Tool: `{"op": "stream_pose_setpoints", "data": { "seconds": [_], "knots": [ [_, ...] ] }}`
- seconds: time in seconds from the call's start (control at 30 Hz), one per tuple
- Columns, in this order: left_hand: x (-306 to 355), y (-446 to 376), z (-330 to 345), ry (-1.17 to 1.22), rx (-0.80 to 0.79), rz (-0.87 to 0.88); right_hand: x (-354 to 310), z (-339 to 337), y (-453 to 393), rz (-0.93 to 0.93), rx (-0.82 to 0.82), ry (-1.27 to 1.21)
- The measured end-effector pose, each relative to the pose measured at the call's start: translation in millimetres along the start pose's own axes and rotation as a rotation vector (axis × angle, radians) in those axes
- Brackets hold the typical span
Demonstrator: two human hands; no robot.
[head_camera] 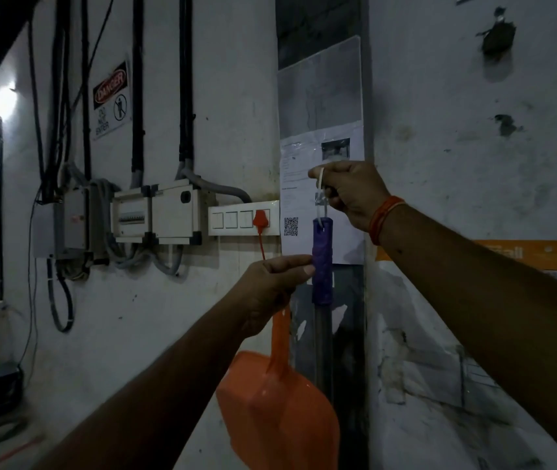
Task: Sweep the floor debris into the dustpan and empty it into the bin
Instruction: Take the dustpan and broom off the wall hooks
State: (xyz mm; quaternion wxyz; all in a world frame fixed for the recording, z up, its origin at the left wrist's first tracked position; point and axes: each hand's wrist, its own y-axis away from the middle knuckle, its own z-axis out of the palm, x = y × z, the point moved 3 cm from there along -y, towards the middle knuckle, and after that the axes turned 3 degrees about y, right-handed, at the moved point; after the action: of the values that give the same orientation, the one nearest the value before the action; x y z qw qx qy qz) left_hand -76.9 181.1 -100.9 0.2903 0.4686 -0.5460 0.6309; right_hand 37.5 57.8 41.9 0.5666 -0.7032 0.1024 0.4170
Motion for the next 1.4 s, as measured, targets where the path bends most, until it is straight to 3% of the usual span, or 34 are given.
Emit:
{"op": "stream_pose_setpoints", "data": {
  "seconds": [0.5,0.7,0.8,0.9,1.03,1.13,1.4],
  "knots": [
    [7,-5,20,-0.228,0.091,0.086,-2,3,5,0.02,0.024,-0.044],
    [16,-1,13,-0.212,0.102,0.137,-15,-17,42,-0.198,-0.102,0.219],
    [18,2,7,-0.176,0.098,0.137,2,-29,84,-0.298,-0.08,0.432],
    [18,2,5,-0.173,0.105,0.132,42,-38,120,-0.117,-0.135,0.37],
    [21,-1,13,-0.188,0.097,0.128,90,-30,157,0.182,-0.324,0.263],
    [22,-1,18,-0.204,0.106,0.13,101,-21,168,0.185,-0.399,0.262],
    [19,8,3,-0.215,0.121,0.137,89,-7,160,0.107,-0.397,0.325]
  ]
}}
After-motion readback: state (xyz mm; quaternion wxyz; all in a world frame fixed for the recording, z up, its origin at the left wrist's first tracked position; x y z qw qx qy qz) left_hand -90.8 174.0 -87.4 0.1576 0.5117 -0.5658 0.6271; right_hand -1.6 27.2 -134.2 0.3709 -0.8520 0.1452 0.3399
